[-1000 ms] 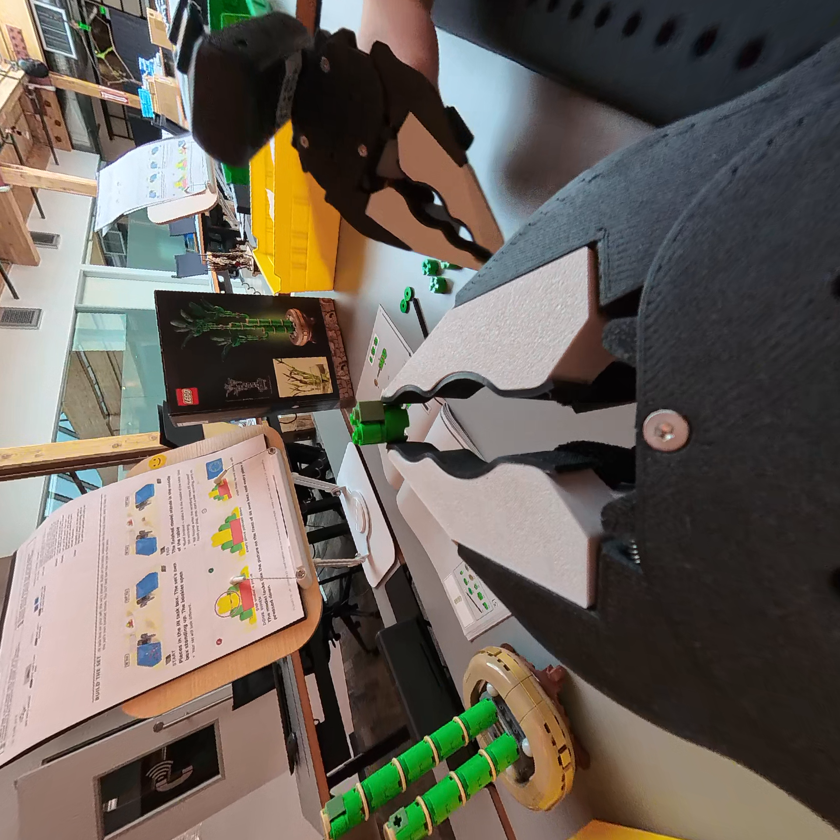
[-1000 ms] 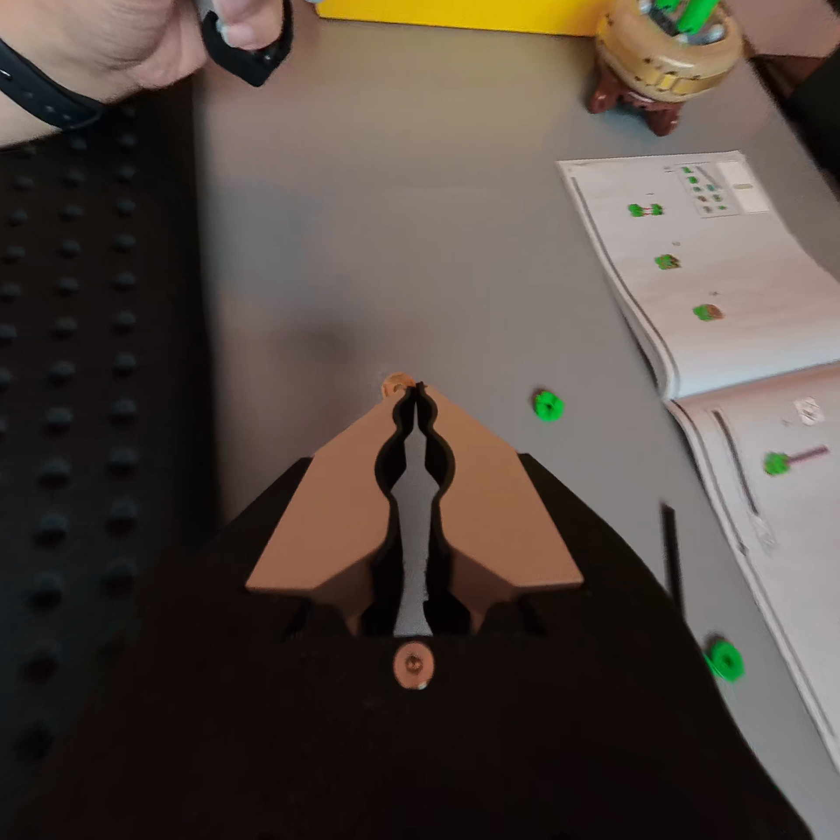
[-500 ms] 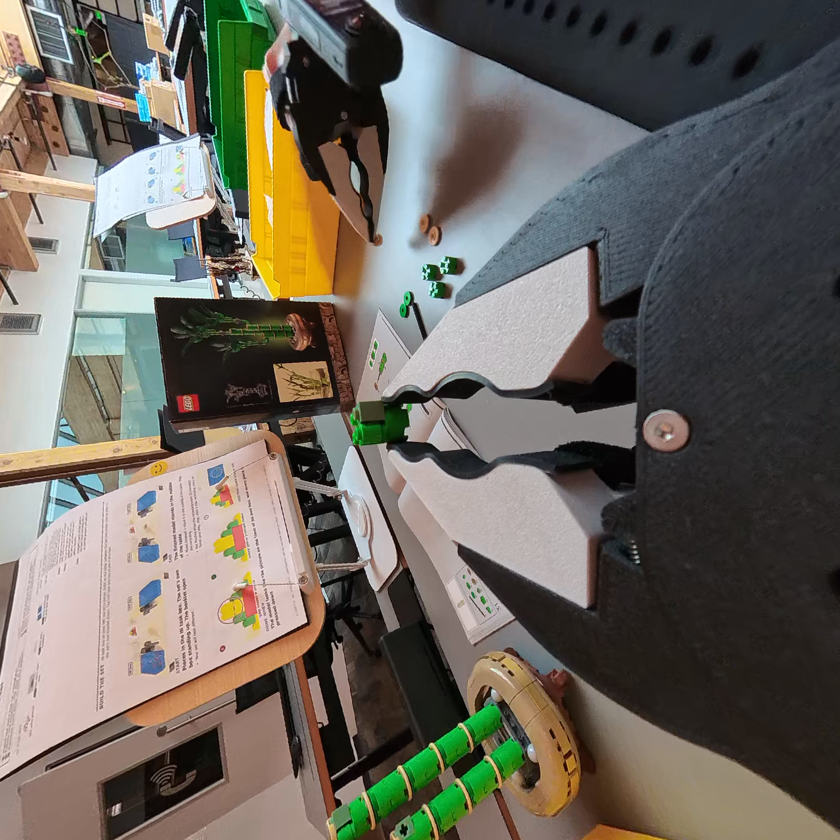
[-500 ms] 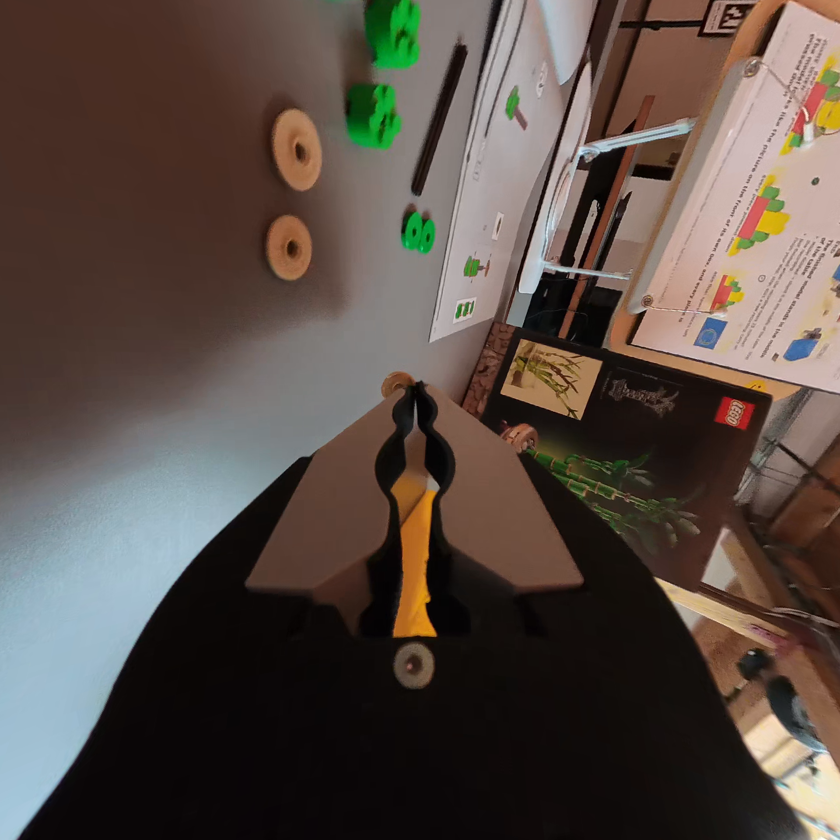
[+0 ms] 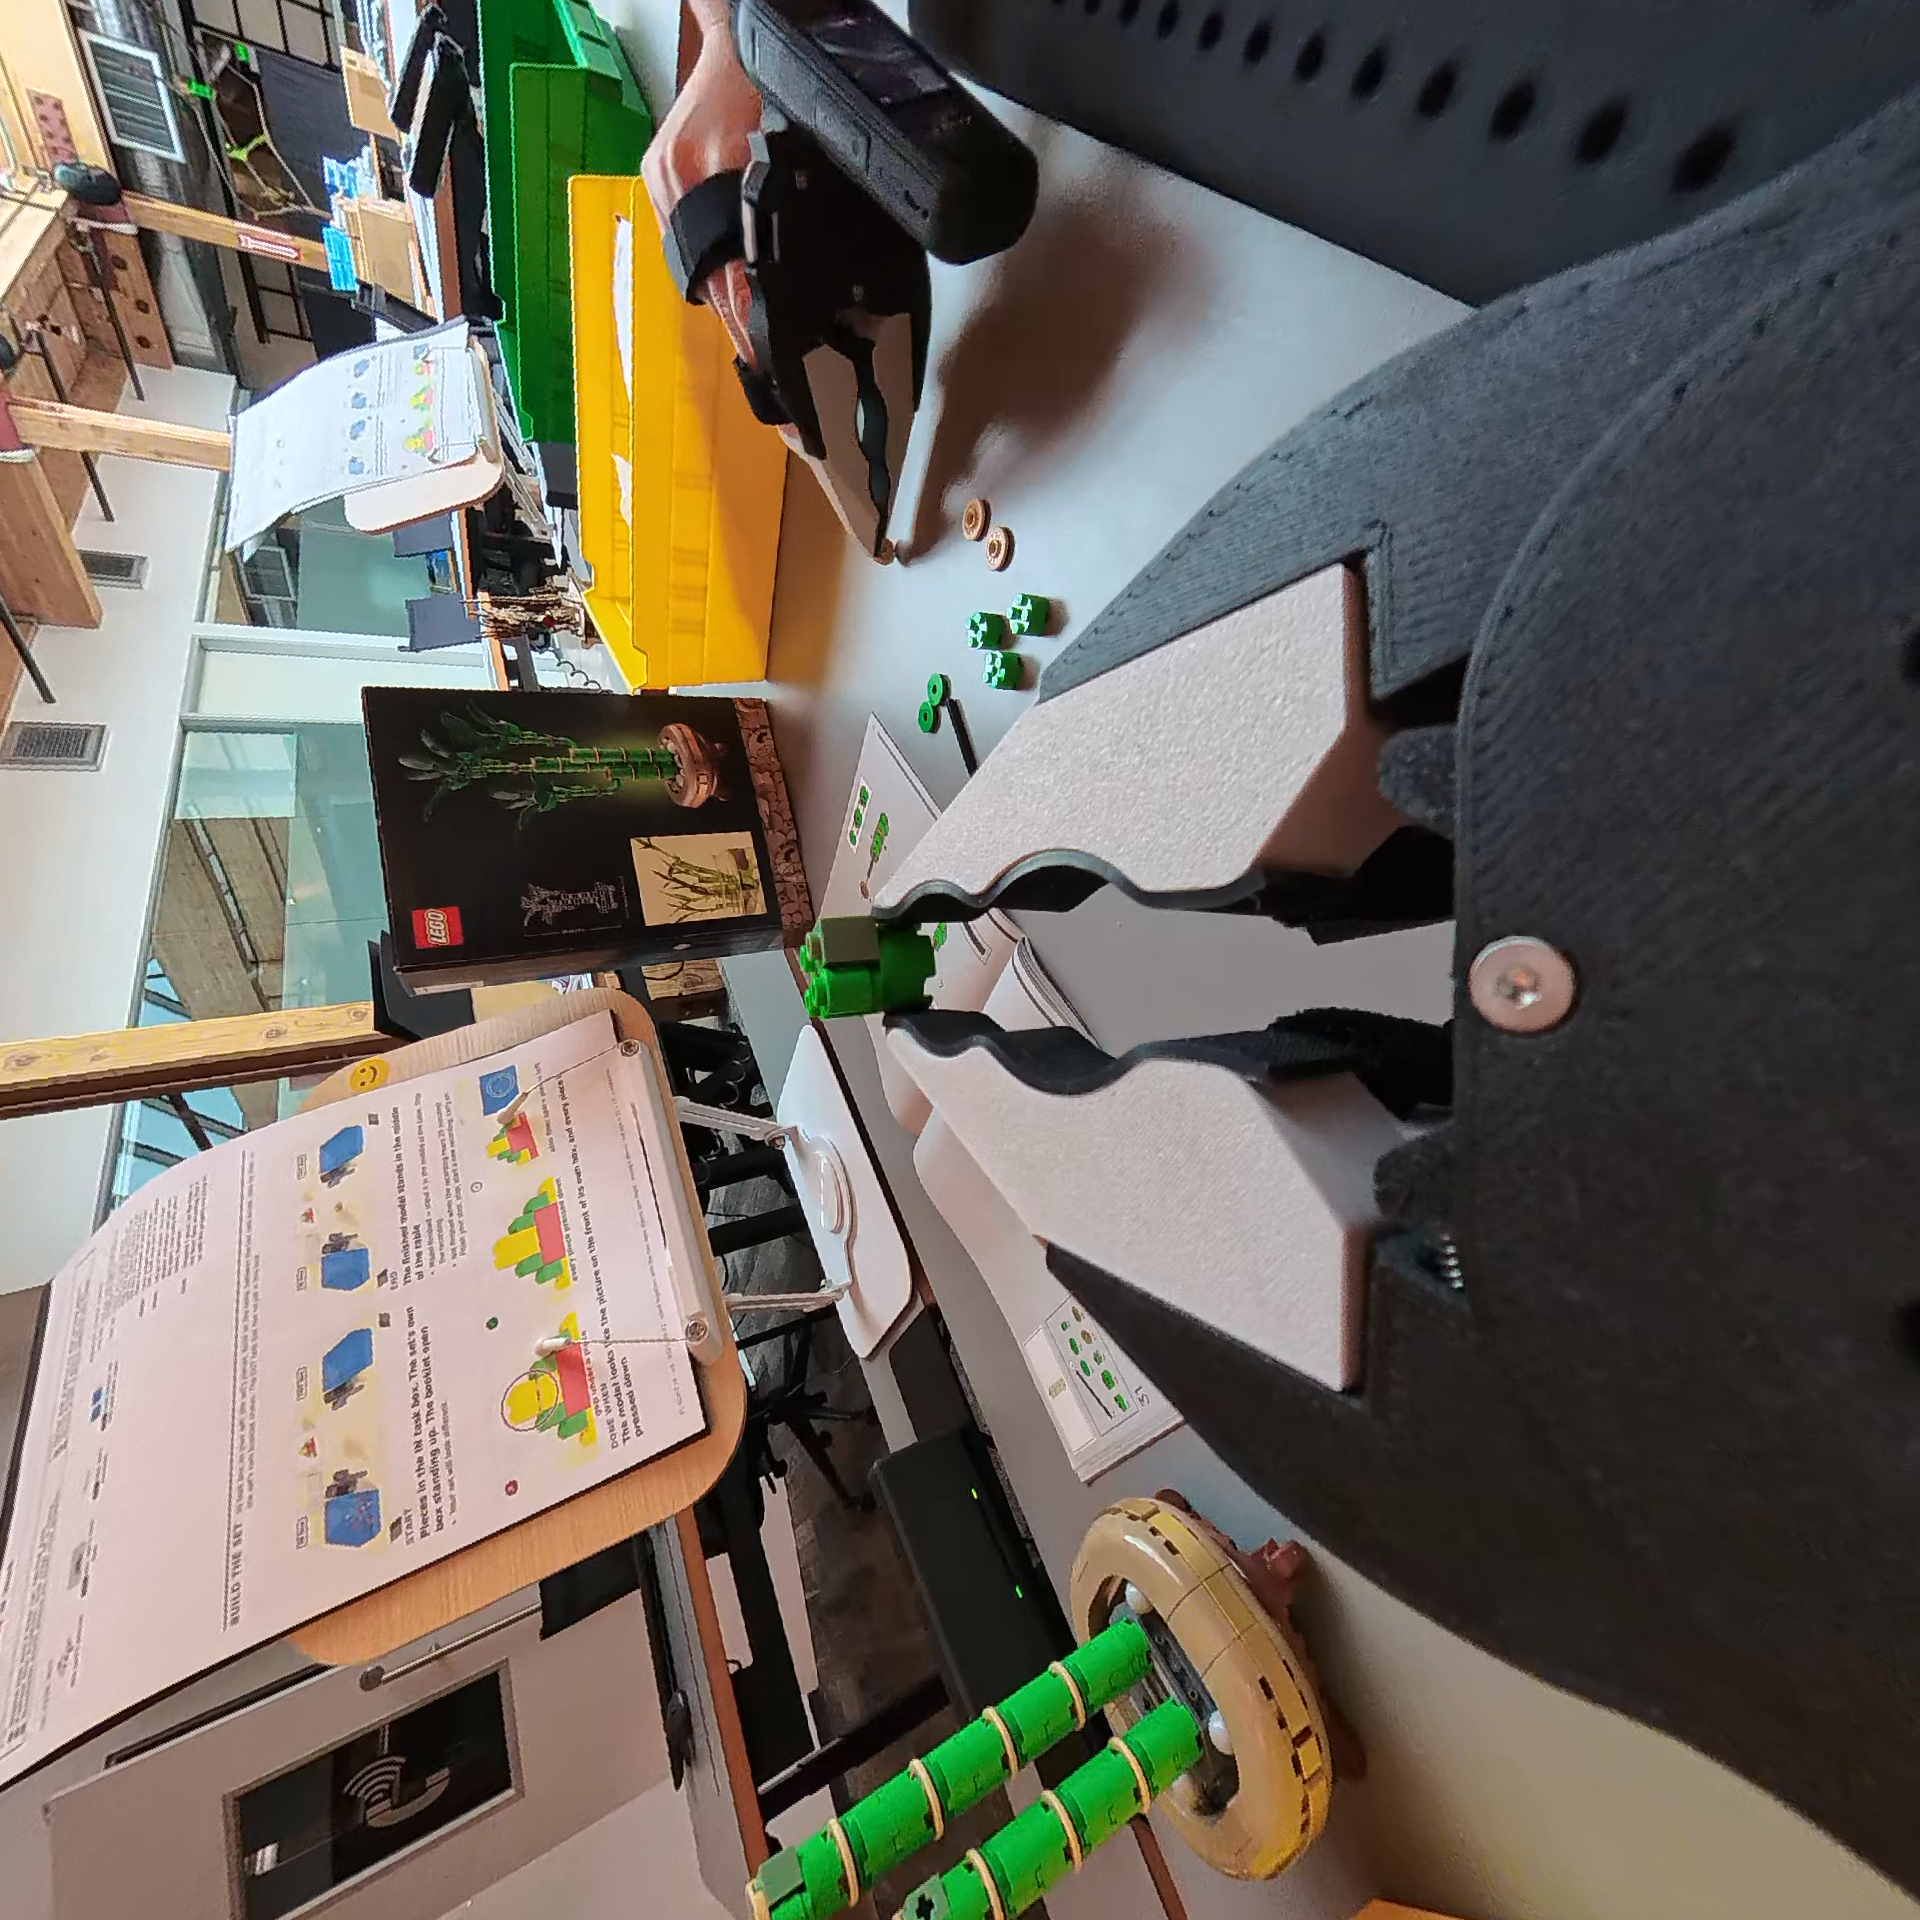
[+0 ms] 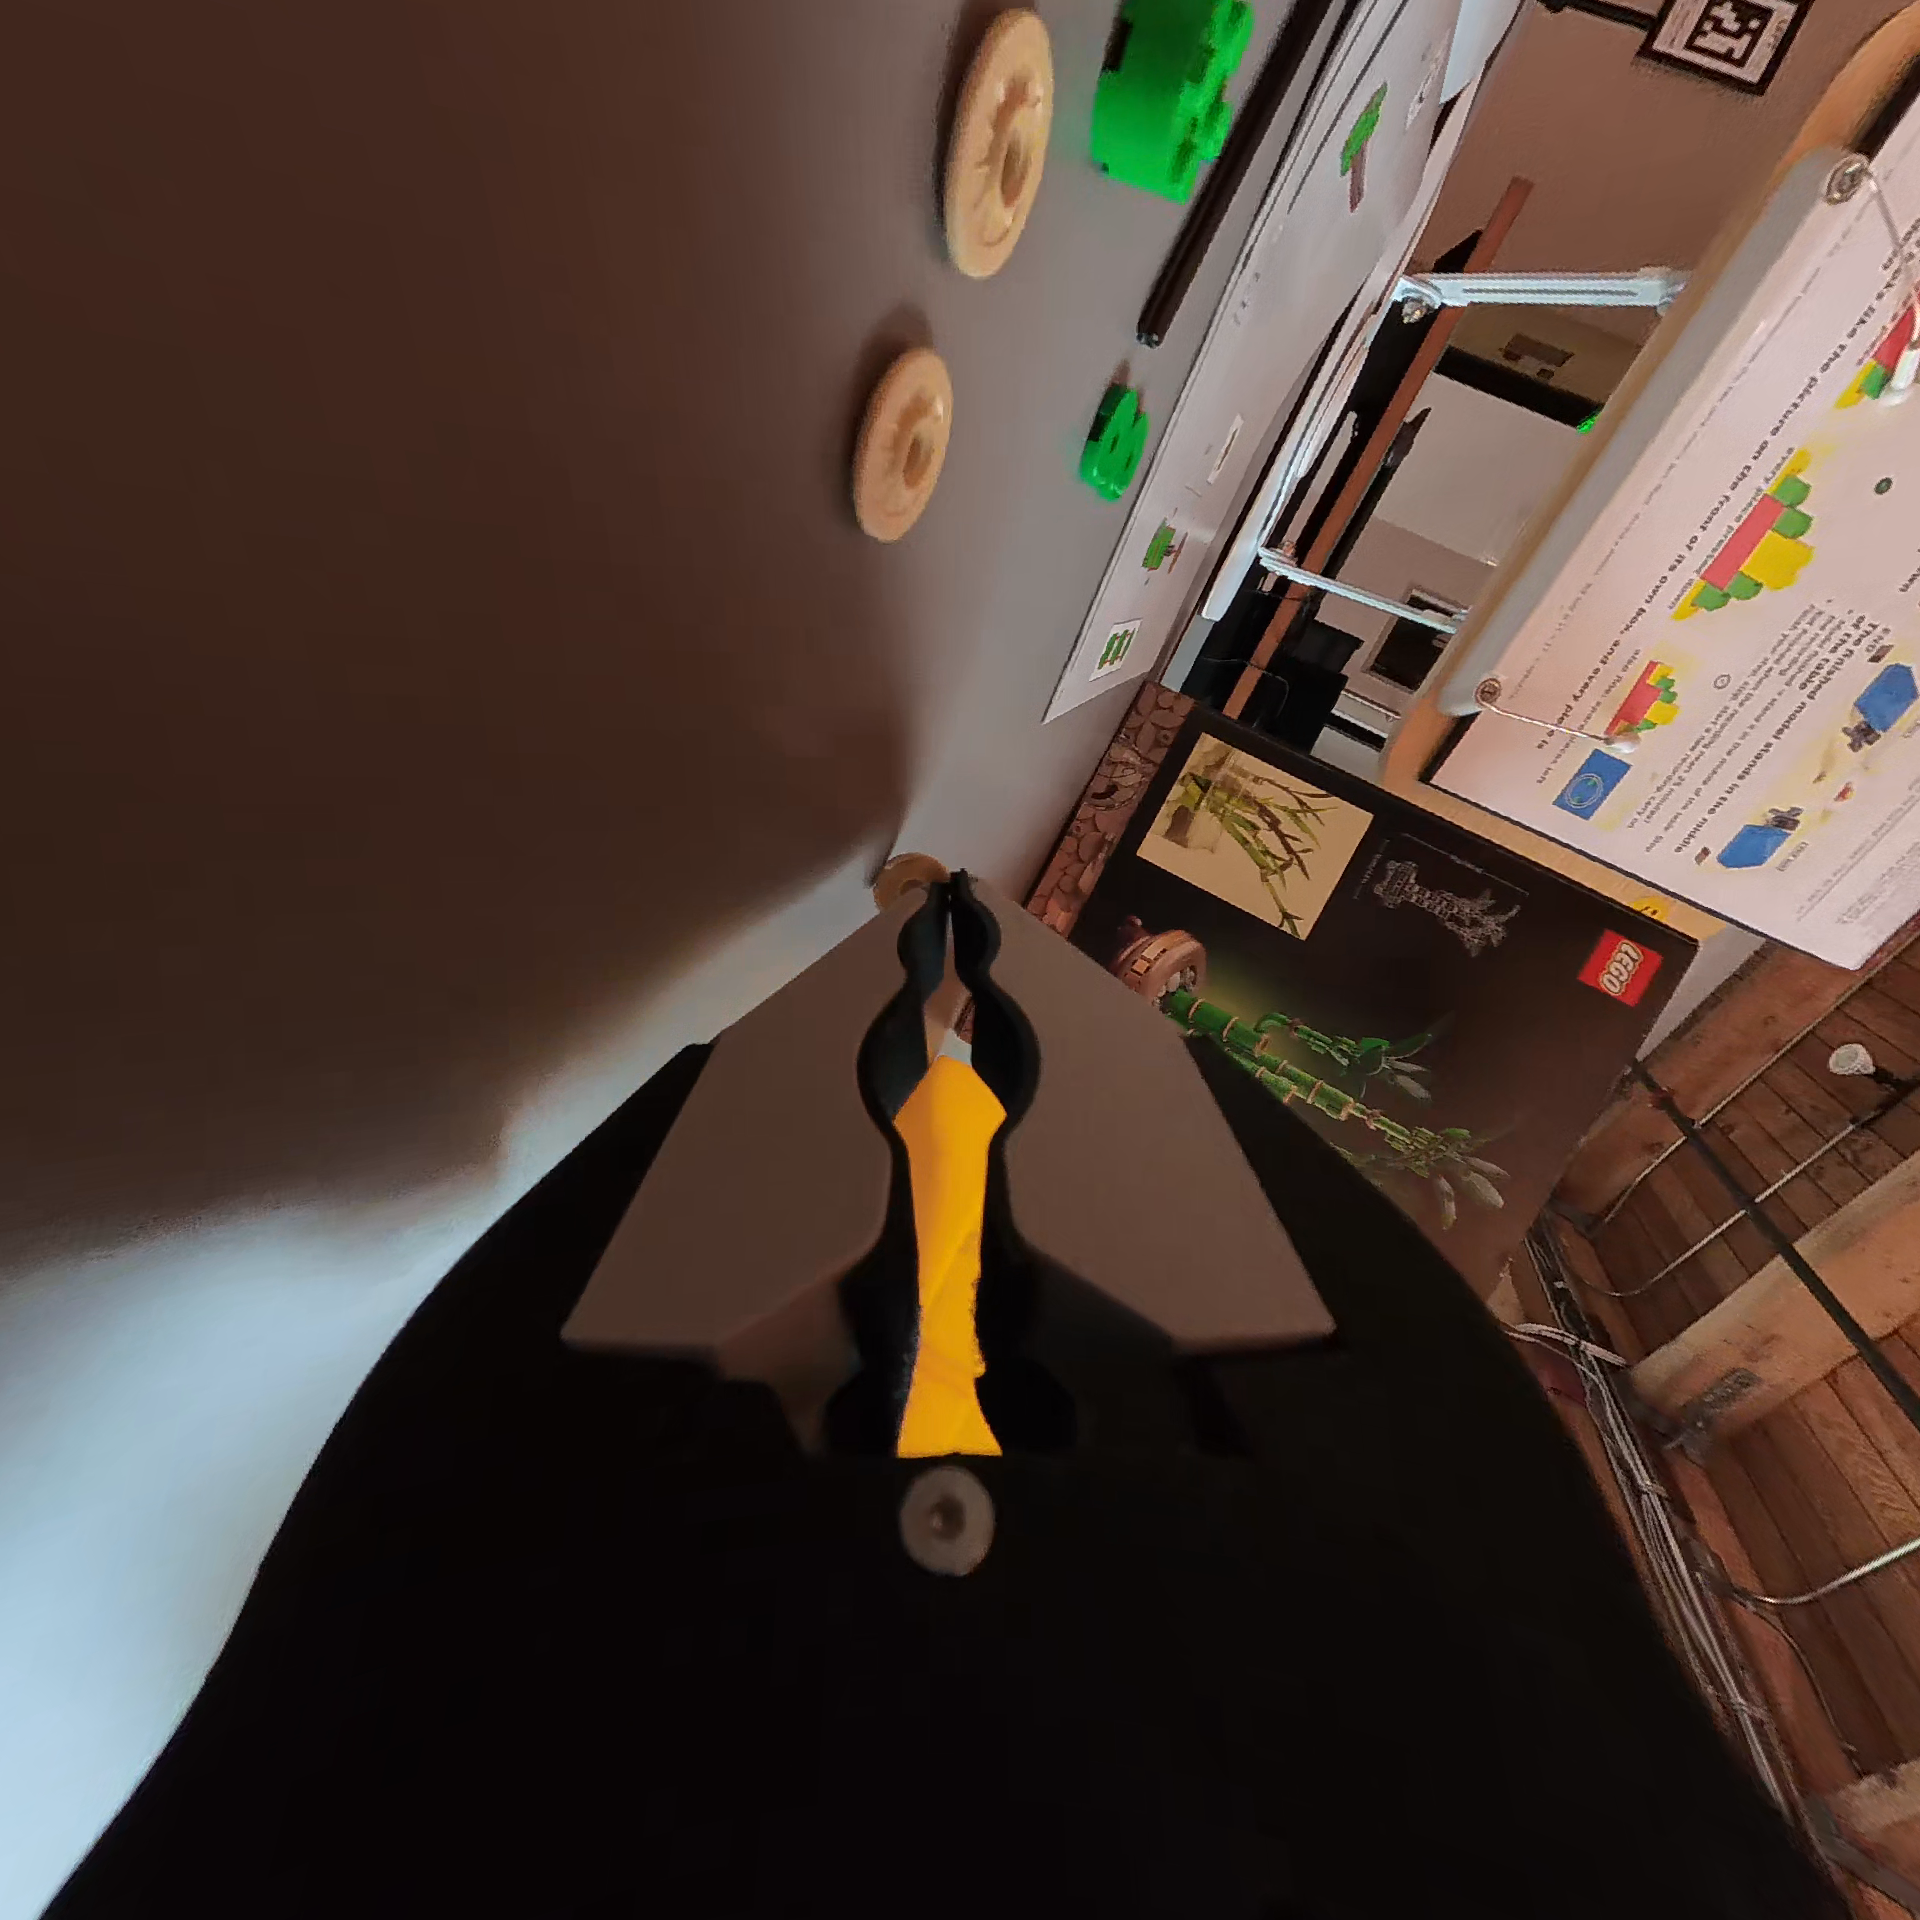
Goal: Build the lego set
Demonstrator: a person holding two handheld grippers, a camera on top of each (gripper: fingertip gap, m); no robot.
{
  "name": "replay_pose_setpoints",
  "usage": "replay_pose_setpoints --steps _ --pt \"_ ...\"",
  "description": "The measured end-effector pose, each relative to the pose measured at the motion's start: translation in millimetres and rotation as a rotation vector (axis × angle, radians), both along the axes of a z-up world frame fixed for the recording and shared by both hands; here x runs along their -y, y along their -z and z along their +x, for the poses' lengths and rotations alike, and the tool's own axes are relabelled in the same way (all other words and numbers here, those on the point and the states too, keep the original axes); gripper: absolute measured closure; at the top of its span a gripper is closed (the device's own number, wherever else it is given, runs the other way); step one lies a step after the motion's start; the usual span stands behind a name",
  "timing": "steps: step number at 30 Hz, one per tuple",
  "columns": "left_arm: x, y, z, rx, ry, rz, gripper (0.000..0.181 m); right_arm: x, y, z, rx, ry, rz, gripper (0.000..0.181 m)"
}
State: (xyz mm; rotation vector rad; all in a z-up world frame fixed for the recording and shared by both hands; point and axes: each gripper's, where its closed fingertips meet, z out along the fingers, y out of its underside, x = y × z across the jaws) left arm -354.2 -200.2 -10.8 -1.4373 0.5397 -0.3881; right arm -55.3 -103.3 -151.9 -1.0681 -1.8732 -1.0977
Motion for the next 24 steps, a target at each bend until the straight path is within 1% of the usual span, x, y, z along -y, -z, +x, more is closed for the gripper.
replay_pose_setpoints --steps 5,8,11,13,14,17,18,21,24 --pt "0 1 1 -0.002 0.002 -0.003 0.167 6 2 -2 0.021 0.004 0.005 0.181" --pt "0 1 1 -0.001 0.002 -0.006 0.167 14 2 -5 -0.029 0.000 -0.044 0.180" --pt "-1 3 1 -0.003 0.005 -0.017 0.167 20 -1 -2 -0.201 0.072 -0.220 0.178" --pt "-1 4 2 -0.005 0.008 -0.022 0.167 24 0 3 -0.362 0.152 -0.404 0.170" --pt "-1 4 2 -0.006 0.009 -0.023 0.167 30 2 2 -0.444 0.170 -0.516 0.168" --pt "-2 5 3 -0.009 0.010 -0.028 0.167 40 3 -2 -0.654 0.221 -0.765 0.169" --pt "-2 6 3 -0.010 0.010 -0.031 0.167 41 2 -2 -0.702 0.225 -0.805 0.169" --pt "-2 7 3 -0.008 0.011 -0.036 0.167 31 -4 5 -0.814 0.256 -0.839 0.168" --pt "-3 8 3 -0.010 0.012 -0.043 0.167 26 3 9 -0.855 0.338 -0.941 0.165"
